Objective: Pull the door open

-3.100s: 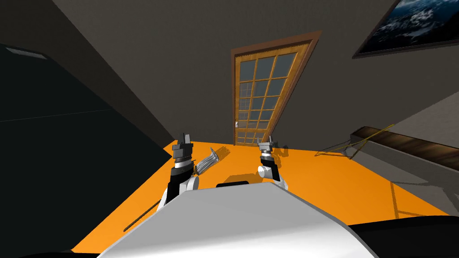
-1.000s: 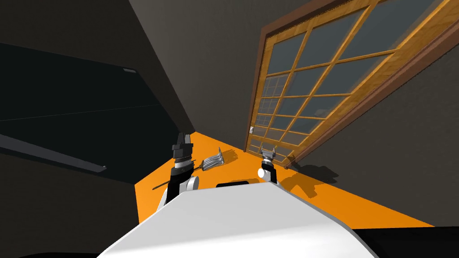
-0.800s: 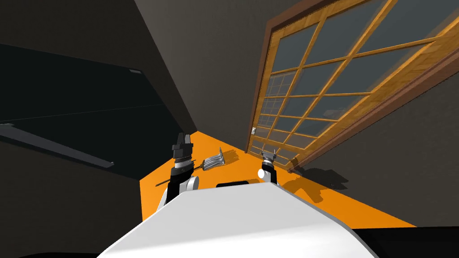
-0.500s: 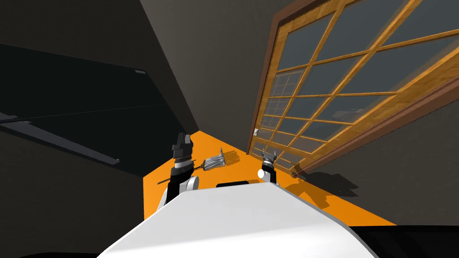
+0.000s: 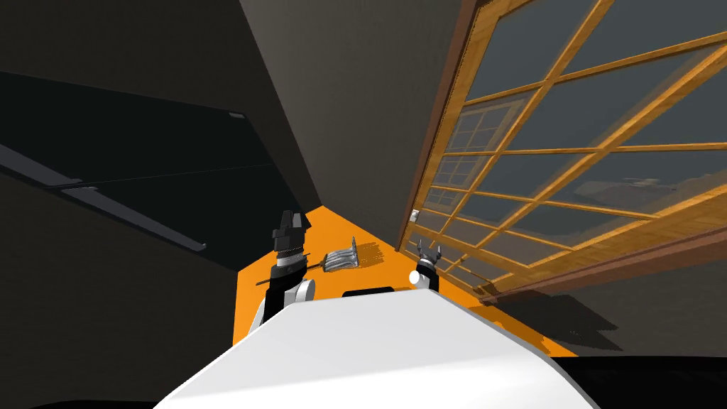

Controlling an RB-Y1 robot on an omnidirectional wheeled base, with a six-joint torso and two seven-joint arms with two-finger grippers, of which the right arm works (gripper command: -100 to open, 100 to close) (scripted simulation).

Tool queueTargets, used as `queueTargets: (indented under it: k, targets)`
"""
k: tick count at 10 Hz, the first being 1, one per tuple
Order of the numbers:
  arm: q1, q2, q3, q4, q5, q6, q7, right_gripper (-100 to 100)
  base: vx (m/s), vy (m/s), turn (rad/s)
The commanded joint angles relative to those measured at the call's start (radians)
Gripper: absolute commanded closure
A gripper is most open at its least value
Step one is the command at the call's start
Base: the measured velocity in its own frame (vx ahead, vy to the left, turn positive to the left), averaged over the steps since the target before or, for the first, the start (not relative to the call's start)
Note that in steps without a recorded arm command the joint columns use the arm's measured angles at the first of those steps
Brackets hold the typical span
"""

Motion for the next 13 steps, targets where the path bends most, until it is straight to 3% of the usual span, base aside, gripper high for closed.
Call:
queueTargets:
  k: [1,3,10,13]
  targets:
    - [-0.015,-0.004,-0.001,0.04,-0.019,-0.011,-0.024,-100,0.154,-0.044,0.089]
    - [-0.03,-0.006,-0.001,0.095,-0.057,-0.029,-0.06,-100,0.17,-0.053,0.16]
    - [-0.059,-0.008,-0.002,0.197,-0.128,-0.062,-0.127,-100,0.215,-0.047,0.105]
    - [-0.054,-0.008,-0.004,0.181,-0.125,-0.055,-0.116,-100,-0.076,-0.006,0.01]
